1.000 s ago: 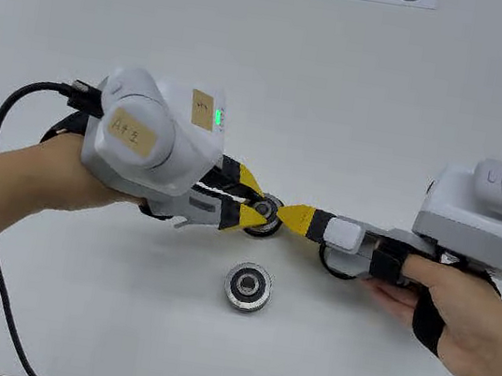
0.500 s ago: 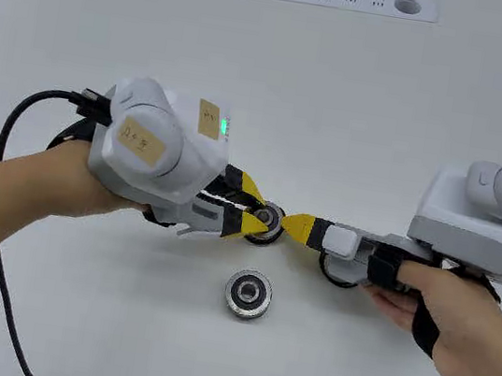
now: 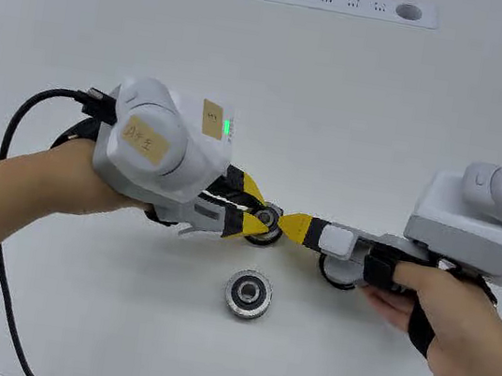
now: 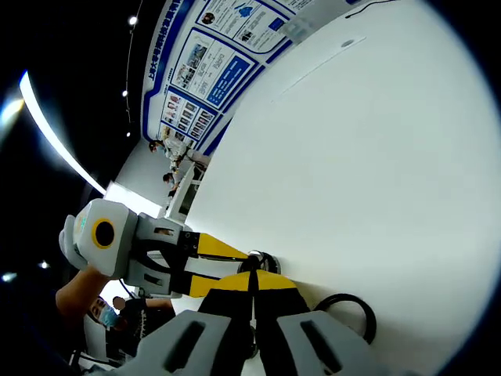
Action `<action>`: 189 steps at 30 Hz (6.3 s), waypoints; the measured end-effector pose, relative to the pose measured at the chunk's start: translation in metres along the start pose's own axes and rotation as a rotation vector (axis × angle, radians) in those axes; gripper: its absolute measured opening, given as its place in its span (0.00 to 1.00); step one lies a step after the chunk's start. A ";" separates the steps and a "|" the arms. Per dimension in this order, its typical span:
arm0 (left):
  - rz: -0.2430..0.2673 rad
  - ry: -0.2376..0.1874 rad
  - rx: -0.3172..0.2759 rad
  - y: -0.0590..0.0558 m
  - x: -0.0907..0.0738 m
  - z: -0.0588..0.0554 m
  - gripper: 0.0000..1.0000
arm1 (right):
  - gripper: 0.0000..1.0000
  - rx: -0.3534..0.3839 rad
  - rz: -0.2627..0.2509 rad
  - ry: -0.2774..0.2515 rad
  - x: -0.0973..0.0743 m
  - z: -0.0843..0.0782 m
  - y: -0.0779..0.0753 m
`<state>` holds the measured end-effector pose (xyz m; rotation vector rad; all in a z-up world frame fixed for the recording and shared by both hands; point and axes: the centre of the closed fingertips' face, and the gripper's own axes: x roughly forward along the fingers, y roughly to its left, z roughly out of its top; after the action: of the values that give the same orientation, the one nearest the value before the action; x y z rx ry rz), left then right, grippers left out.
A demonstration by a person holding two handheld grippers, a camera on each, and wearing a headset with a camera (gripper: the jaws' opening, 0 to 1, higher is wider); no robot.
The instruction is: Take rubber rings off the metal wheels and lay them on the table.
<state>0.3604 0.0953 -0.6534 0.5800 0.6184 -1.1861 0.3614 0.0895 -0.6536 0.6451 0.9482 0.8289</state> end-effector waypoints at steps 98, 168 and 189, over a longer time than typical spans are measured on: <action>0.168 -0.153 -0.139 0.000 -0.049 0.022 0.22 | 0.02 0.158 -0.122 -0.136 -0.074 -0.006 -0.028; 0.074 -0.069 -0.125 0.002 -0.010 0.008 0.19 | 0.61 -0.114 0.072 -0.113 -0.047 0.011 0.026; 0.045 -0.058 -0.148 0.002 0.000 0.002 0.15 | 0.63 -0.083 0.113 -0.059 -0.024 0.001 0.031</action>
<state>0.3622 0.0944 -0.6517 0.4310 0.6341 -1.1011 0.3441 0.0856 -0.6190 0.6528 0.8256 0.9395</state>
